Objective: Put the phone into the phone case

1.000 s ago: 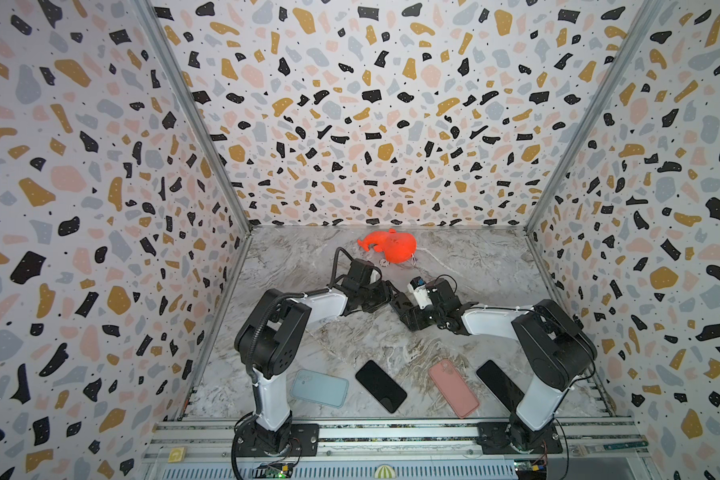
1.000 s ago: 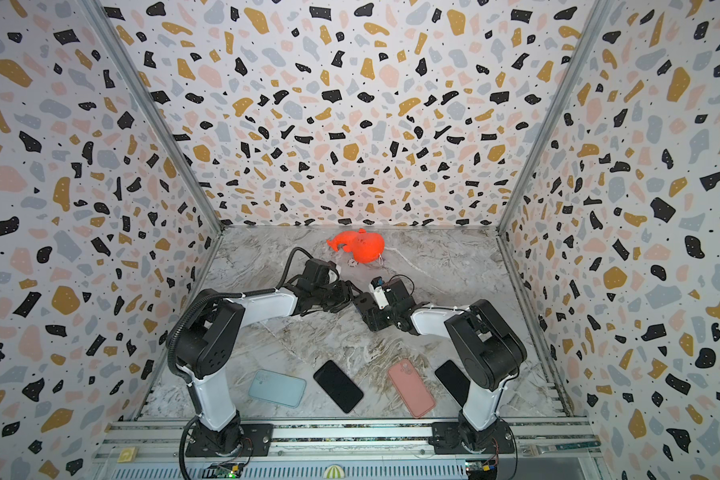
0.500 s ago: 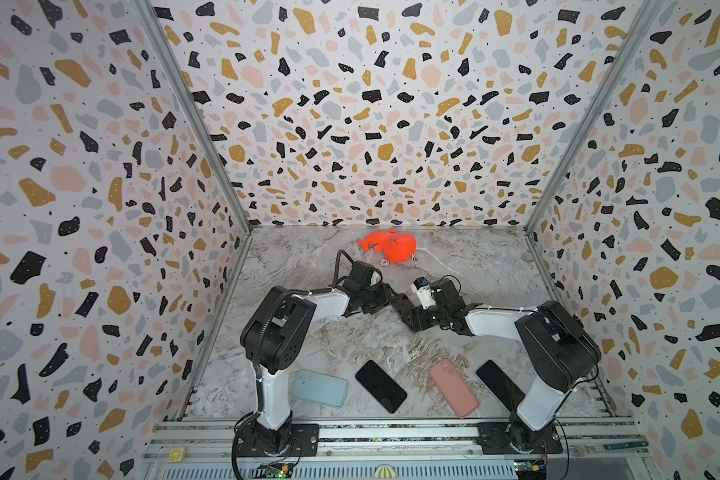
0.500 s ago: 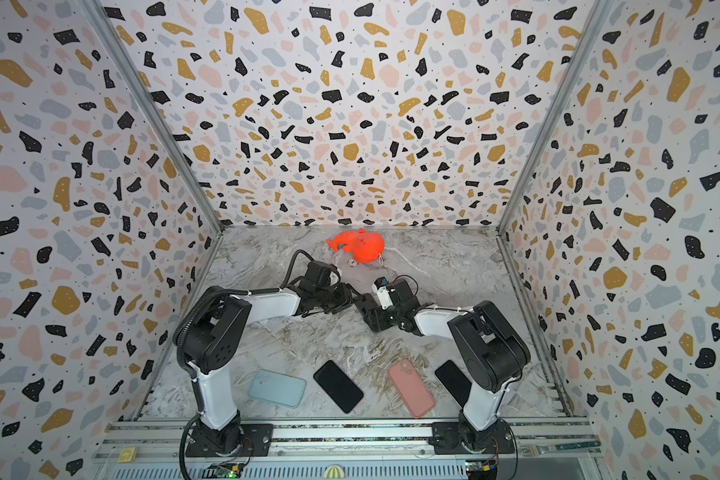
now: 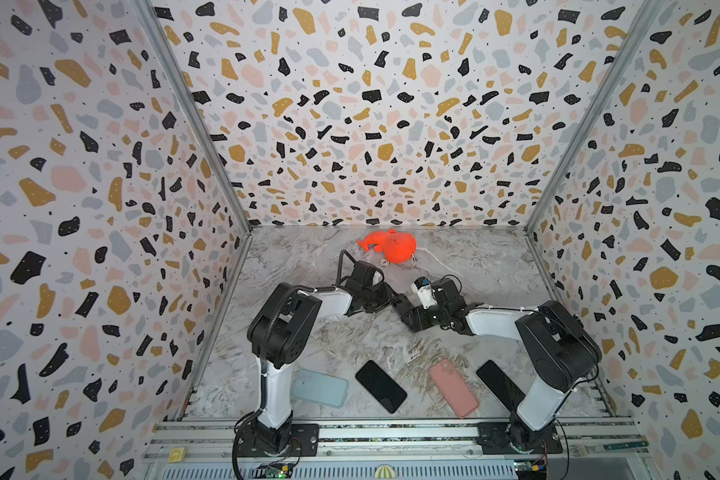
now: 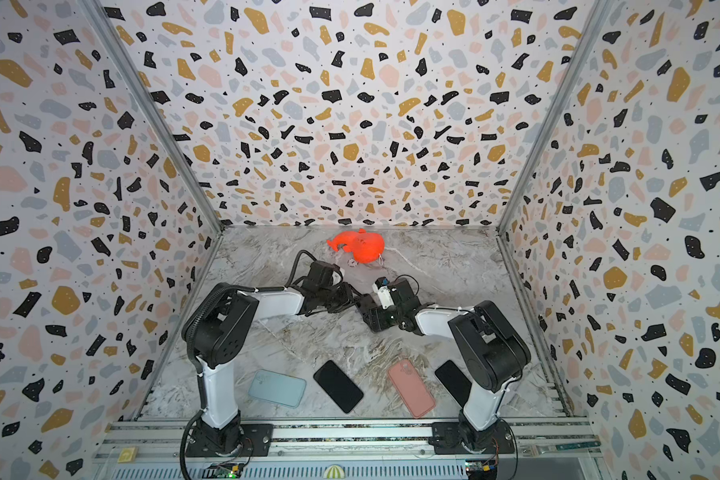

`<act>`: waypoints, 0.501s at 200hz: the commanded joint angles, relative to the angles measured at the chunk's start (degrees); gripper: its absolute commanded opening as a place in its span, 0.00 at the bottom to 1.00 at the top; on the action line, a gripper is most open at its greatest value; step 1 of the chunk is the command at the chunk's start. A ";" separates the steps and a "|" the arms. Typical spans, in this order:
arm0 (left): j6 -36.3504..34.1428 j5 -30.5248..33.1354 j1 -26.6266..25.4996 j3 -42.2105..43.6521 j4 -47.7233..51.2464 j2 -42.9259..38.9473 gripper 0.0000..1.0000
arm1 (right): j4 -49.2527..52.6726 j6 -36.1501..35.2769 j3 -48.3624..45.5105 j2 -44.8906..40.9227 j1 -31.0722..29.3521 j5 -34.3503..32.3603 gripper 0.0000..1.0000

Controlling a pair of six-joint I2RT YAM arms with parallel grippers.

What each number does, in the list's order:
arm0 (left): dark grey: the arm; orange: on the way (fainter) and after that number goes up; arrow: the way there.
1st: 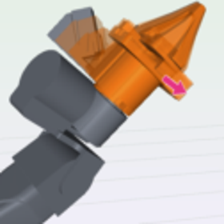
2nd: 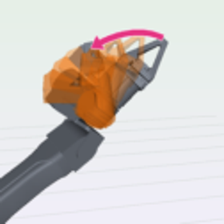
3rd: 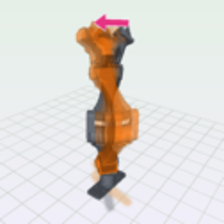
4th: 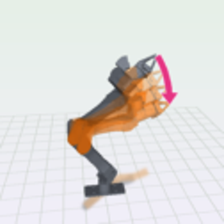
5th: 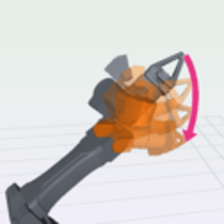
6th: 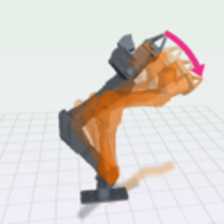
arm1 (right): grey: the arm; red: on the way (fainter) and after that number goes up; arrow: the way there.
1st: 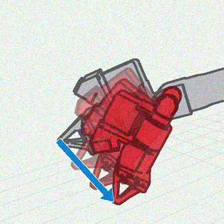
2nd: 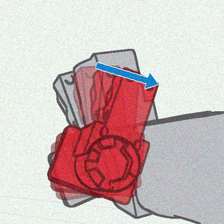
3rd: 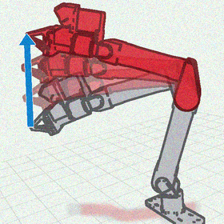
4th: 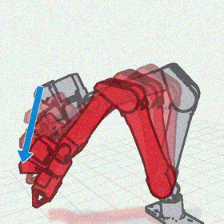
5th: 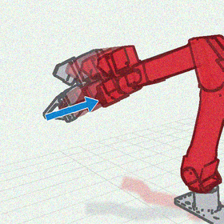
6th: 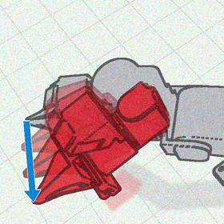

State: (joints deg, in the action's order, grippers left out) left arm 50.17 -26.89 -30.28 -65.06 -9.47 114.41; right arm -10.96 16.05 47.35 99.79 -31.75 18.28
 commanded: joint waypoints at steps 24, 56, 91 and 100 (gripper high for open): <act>-0.52 -1.61 -0.22 -1.39 -2.36 1.33 0.35 | -1.01 0.64 0.02 -1.67 -0.04 1.54 0.59; -0.25 -1.93 -0.22 -1.39 -2.81 1.63 0.26 | -1.12 0.61 0.10 -1.53 -0.14 1.70 0.59; 0.10 -2.46 -0.22 -1.26 -3.42 1.61 0.19 | -1.29 0.35 -0.01 -1.72 -0.05 1.39 0.60; 0.11 -2.69 -0.22 -1.22 -3.39 1.40 0.18 | -1.42 0.30 -0.05 -1.76 -0.01 1.28 0.60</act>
State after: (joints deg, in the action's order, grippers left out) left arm 50.59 -27.51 -30.17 -65.41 -10.39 115.66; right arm -11.18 16.88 47.35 99.79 -31.59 18.48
